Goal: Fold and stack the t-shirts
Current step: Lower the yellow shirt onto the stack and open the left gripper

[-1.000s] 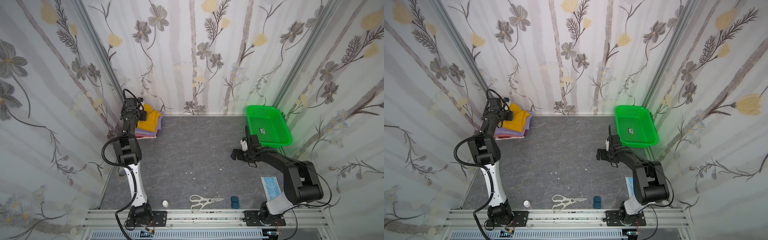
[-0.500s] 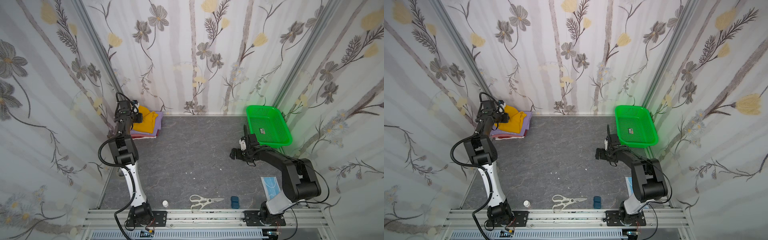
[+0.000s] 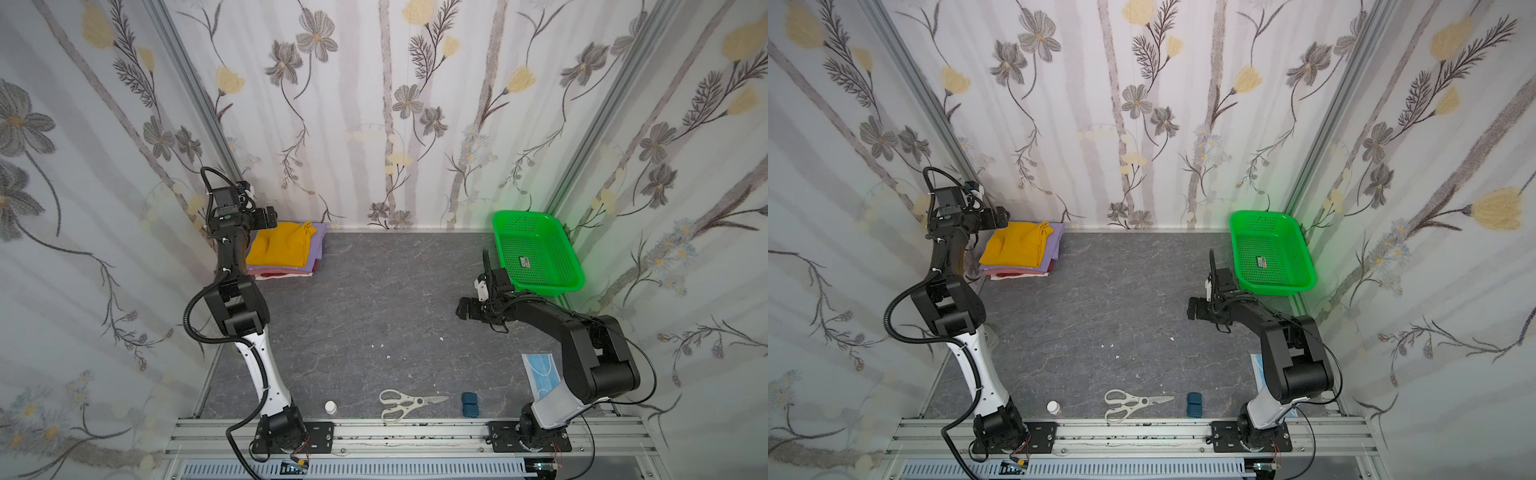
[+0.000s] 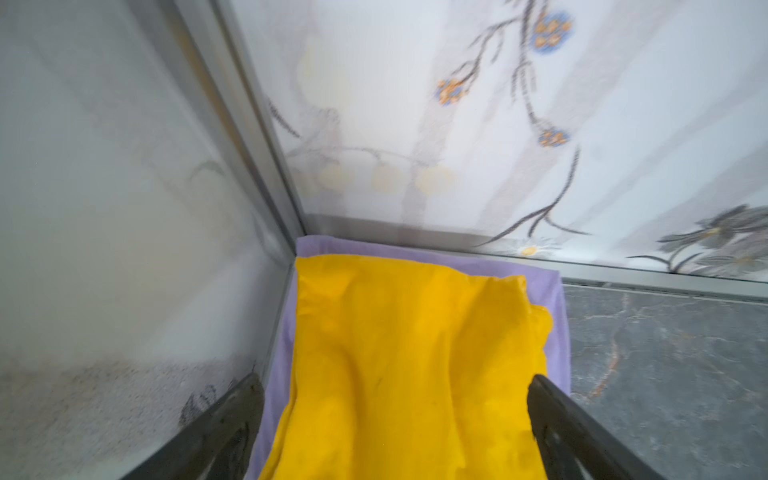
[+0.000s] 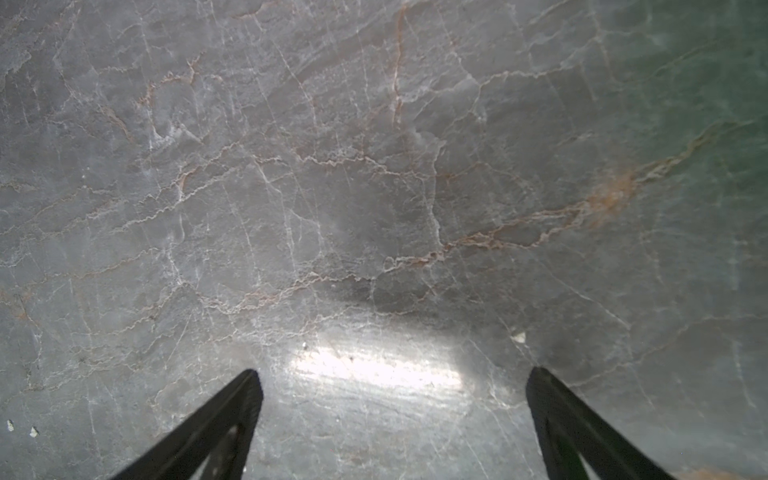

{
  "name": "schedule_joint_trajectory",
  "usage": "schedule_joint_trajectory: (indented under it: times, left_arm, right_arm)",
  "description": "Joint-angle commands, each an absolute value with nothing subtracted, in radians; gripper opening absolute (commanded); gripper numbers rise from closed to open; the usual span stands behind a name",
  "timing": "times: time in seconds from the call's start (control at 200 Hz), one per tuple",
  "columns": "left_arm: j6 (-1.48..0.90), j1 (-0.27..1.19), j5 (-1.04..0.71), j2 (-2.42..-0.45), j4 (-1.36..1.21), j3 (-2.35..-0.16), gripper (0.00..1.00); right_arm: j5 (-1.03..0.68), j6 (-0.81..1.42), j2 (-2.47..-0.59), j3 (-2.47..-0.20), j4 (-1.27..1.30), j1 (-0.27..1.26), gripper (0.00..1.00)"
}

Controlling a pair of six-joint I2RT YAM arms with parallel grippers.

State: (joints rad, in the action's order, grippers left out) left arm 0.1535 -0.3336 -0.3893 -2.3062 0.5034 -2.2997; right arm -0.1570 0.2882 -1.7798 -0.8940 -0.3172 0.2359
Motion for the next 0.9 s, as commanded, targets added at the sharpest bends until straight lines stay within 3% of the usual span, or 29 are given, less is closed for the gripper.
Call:
schedule_joint_trajectory:
  times: [0.0, 0.215, 0.52, 0.744, 0.894]
  left_arm:
    - [0.043, -0.337, -0.595, -2.305, 0.482, -2.312, 1.0]
    - [-0.05, -0.297, -0.652, -2.367, 0.448, -2.294, 1.0]
    - [-0.135, -0.263, -0.491, -2.412, 0.317, -2.189, 1.0]
    - [-0.209, -0.229, -0.659, -2.434, 0.239, -2.136, 1.0]
    - [-0.254, -0.197, -0.713, -2.436, 0.172, -2.086, 1.0]
  right_arm:
    - [-0.173, 0.297, -1.798, -0.909, -0.272, 0.247, 1.0]
    - [-0.207, 0.294, -1.778, -0.923, -0.249, 0.299, 1.0]
    - [-0.239, 0.233, -1.723, -1.125, -0.146, 0.633, 1.0]
    - [-0.242, 0.189, -1.747, -1.233, -0.094, 0.798, 1.0]
    - [-0.24, 0.188, -1.743, -1.262, -0.094, 0.819, 1.0]
